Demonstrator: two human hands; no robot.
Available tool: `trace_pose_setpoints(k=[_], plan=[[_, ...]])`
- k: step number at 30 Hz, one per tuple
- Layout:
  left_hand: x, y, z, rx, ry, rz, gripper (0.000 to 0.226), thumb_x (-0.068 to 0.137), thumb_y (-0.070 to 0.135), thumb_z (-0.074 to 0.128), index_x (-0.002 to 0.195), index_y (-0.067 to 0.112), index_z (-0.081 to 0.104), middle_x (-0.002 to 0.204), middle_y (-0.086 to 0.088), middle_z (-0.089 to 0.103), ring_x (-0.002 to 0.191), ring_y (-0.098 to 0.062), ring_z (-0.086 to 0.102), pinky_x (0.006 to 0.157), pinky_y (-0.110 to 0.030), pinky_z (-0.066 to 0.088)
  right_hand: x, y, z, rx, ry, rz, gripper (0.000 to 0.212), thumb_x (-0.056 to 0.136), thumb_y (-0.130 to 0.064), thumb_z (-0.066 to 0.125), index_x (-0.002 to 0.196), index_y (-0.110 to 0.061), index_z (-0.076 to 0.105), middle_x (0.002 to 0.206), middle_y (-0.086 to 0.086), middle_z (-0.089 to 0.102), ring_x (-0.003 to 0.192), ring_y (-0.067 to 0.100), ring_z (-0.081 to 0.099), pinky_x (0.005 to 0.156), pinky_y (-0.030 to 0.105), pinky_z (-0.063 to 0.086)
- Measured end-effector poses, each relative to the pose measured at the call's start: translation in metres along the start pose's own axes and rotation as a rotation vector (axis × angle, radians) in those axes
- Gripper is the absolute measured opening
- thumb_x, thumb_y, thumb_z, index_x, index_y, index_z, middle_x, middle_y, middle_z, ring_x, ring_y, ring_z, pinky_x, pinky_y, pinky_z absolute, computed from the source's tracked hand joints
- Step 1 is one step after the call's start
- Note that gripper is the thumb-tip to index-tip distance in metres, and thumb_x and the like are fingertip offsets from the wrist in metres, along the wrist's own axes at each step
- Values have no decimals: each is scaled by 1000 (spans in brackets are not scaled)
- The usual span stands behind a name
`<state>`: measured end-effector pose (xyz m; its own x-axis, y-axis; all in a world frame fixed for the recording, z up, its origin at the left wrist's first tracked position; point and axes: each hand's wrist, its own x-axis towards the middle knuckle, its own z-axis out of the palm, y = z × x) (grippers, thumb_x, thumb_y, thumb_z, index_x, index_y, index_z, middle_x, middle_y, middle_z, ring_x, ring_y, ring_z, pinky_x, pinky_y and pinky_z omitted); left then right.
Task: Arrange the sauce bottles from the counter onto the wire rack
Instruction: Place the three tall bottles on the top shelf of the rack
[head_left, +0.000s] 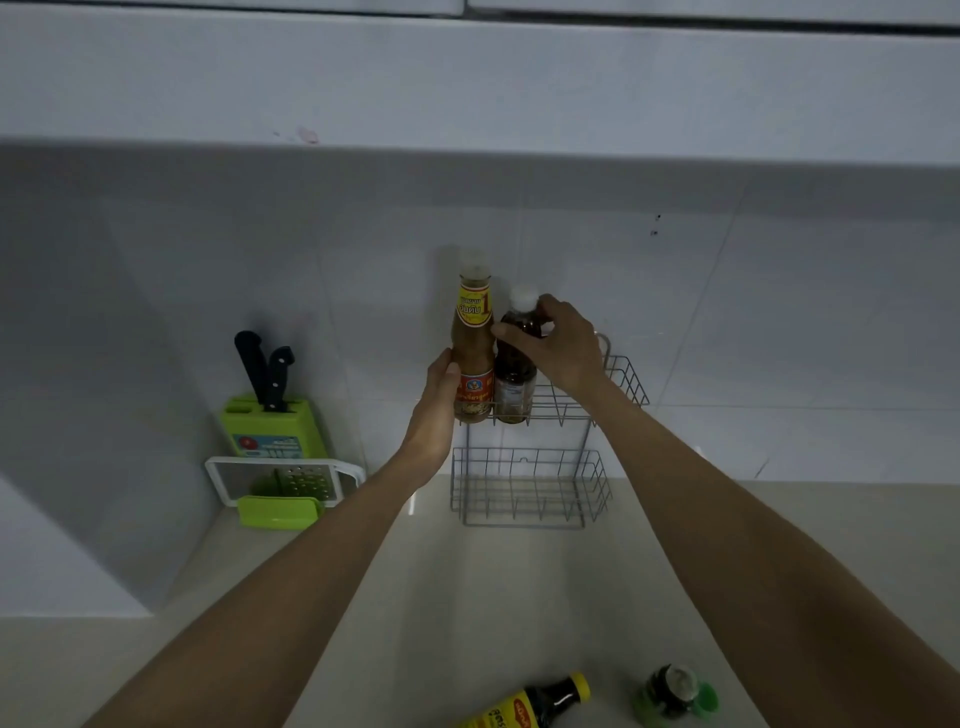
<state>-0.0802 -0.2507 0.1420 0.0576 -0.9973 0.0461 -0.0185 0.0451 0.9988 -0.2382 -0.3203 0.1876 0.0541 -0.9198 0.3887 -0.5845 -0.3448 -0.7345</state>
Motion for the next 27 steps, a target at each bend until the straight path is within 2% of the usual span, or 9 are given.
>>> trace_pose_setpoints(k=[4,8,10,14,17,20,22,27], plan=[[0,1,-1,2,-3,-1,48,104,39,22,150,27,24,126,15,44,111,-2,46,97,-27,31,-5,6,-5,88,-195,40,63,71,-44,80,122,-18,55,114,-3,60,104,13,54,90,31,47],[0,0,-2,54,-16,16,50,103,40,20,152,27,20,134,14,39,122,-5,38,103,-28,27,-10,18,-3,48,-164,49,66,67,-35,85,124,-18,57,115,2,63,99,14,58,92,36,50],[1,-1,-3,69,-13,12,51,103,42,20,152,28,20,135,14,38,123,-5,37,104,-28,26,-8,19,-2,18,-150,49,66,66,-38,85,122,-16,58,112,4,63,97,16,59,90,39,52],[1,-2,-2,75,1,21,51,103,41,20,152,26,20,139,10,39,121,-5,38,102,-28,28,-6,20,3,-126,-138,68,72,62,-54,81,113,-14,51,108,6,62,96,21,59,76,33,48],[0,-1,-1,70,9,28,50,103,40,21,152,26,22,141,8,41,121,-6,40,102,-27,29,-8,20,2,-43,-249,121,72,70,-57,74,123,-16,48,121,4,60,109,20,56,90,35,48],[0,0,-2,87,12,33,50,103,40,22,151,27,23,144,7,41,122,-7,41,103,-26,29,-12,24,0,60,-352,152,59,81,-49,68,130,-21,51,124,-2,61,115,17,55,100,35,43],[-3,2,-2,101,10,41,48,103,39,21,150,28,23,137,11,42,120,-6,41,100,-25,29,-13,27,1,67,-339,154,55,82,-46,68,130,-22,55,123,1,64,115,20,58,100,37,45],[-7,6,0,116,6,36,47,103,39,22,150,30,23,131,16,40,118,-3,39,98,-22,28,-18,27,7,96,-208,136,65,74,-48,76,127,-20,53,107,0,62,104,21,62,88,45,55]])
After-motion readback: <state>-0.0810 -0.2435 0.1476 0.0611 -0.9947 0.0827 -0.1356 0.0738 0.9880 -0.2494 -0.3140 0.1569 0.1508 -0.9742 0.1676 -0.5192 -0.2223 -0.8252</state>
